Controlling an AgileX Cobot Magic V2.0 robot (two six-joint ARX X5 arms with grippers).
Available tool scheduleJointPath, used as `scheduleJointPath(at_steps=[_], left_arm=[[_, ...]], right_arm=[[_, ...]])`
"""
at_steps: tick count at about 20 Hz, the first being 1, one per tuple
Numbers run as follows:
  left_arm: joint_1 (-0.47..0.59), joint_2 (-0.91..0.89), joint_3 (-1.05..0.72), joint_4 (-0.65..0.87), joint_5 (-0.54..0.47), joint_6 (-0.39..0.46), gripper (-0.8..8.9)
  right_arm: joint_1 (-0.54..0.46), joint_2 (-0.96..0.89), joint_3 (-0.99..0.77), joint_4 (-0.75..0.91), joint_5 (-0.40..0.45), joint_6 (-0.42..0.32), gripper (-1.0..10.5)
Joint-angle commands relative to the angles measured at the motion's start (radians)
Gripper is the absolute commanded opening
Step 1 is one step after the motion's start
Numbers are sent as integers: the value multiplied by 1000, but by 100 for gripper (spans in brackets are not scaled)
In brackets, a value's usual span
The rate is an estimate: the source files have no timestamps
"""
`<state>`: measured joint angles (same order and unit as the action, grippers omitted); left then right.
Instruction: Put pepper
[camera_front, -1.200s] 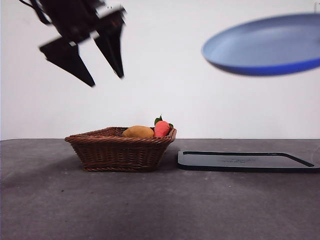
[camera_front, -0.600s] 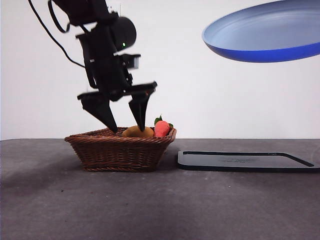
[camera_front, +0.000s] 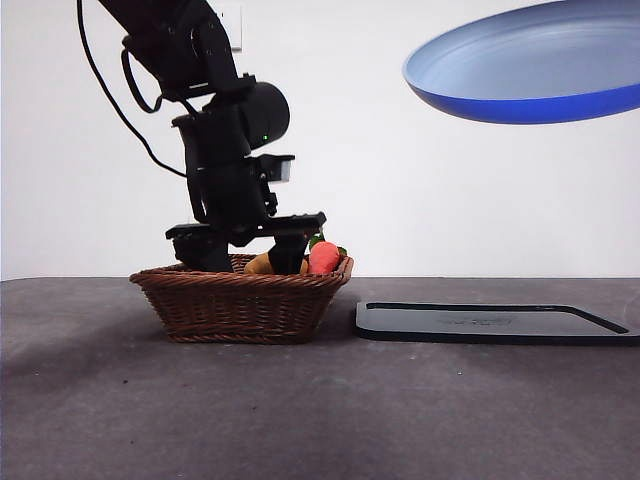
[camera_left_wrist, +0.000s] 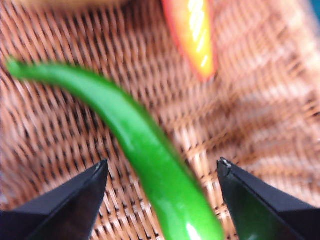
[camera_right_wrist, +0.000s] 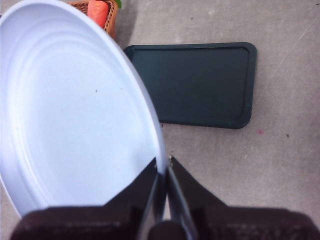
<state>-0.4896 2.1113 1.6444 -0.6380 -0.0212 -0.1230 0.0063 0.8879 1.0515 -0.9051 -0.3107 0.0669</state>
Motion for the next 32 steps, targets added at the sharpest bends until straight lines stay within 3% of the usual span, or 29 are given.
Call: scheduleJointPath(at_steps=[1, 4, 8, 15, 26, 29, 32], left_arm=[[-18, 26, 24, 16, -6, -8, 374], [-21, 27, 24, 6, -14, -9, 371], [-21, 27, 24, -38, 3, -21, 213], [-19, 23, 24, -62, 3, -43, 137], [-18, -219, 25, -144, 8, -60, 137], [-44, -336, 25, -164, 91, -57, 137], [-101, -429, 25, -166, 211, -56, 137]], right_arm=[[2, 3, 18, 13, -4, 3, 4], [2, 3, 18, 13, -5, -8, 4], [2, 3, 18, 13, -4, -14, 4], [2, 3, 18, 13, -5, -16, 4], [2, 106, 18, 14, -5, -3, 4], [2, 214, 18, 26, -19, 4, 4], [3, 341, 18, 83, -95, 41, 4]])
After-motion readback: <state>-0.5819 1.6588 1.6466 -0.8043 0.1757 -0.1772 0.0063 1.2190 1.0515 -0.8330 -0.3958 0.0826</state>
